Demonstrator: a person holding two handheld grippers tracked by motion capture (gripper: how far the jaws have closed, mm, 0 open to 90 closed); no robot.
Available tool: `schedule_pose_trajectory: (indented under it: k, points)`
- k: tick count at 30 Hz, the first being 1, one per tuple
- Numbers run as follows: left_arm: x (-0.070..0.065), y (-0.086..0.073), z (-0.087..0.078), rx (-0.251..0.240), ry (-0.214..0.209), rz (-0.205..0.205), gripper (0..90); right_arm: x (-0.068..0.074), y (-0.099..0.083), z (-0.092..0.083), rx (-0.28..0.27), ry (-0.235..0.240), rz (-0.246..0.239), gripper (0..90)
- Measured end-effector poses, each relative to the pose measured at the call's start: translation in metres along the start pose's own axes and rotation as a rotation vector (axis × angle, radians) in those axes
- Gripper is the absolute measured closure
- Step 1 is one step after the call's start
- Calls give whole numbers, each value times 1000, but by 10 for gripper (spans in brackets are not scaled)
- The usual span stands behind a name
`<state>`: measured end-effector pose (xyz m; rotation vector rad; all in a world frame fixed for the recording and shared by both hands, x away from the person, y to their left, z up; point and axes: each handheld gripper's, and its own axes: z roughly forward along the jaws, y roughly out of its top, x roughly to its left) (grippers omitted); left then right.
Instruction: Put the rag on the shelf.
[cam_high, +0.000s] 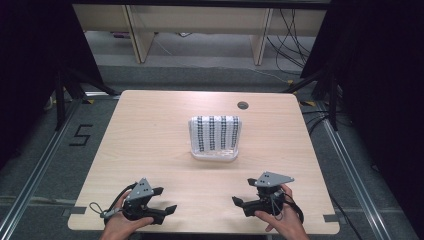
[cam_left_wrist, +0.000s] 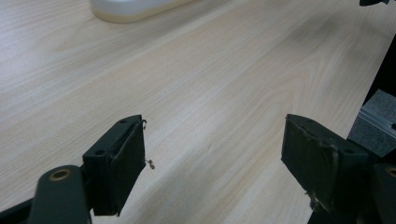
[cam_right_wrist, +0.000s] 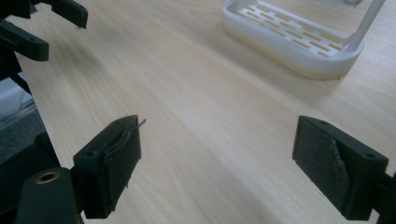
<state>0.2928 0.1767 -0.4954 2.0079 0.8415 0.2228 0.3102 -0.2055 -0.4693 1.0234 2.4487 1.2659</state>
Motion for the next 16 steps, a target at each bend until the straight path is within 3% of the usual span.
schedule_pose_trajectory:
  k: [2, 3, 4, 7, 8, 9, 12, 16]
  points:
    - [-1, -1, 1, 3, 4, -11, 211, -1, -3, 2, 6, 27, -9, 166]
    - [0, -1, 1, 7, 4, -6, 211, 1, -4, 2, 8, 5, -11, 167]
    - [0, -2, 1, 8, 6, -12, 210, 2, -6, 3, 29, 3, -2, 167]
    - [0, -2, 2, 3, 11, -17, 210, 1, -7, 5, 20, -4, -18, 167]
    - [3, -2, 1, 23, 14, 7, 210, 3, -7, 5, 29, 3, 9, 167]
    - [2, -3, 2, 6, 9, -10, 209, 1, -7, 5, 25, -3, -14, 167]
    - [1, -4, 3, 2, 13, -23, 206, -1, -8, 6, 22, 10, -23, 167]
    - [4, -5, 4, 8, 24, -20, 202, -2, -8, 7, 23, 0, -22, 167]
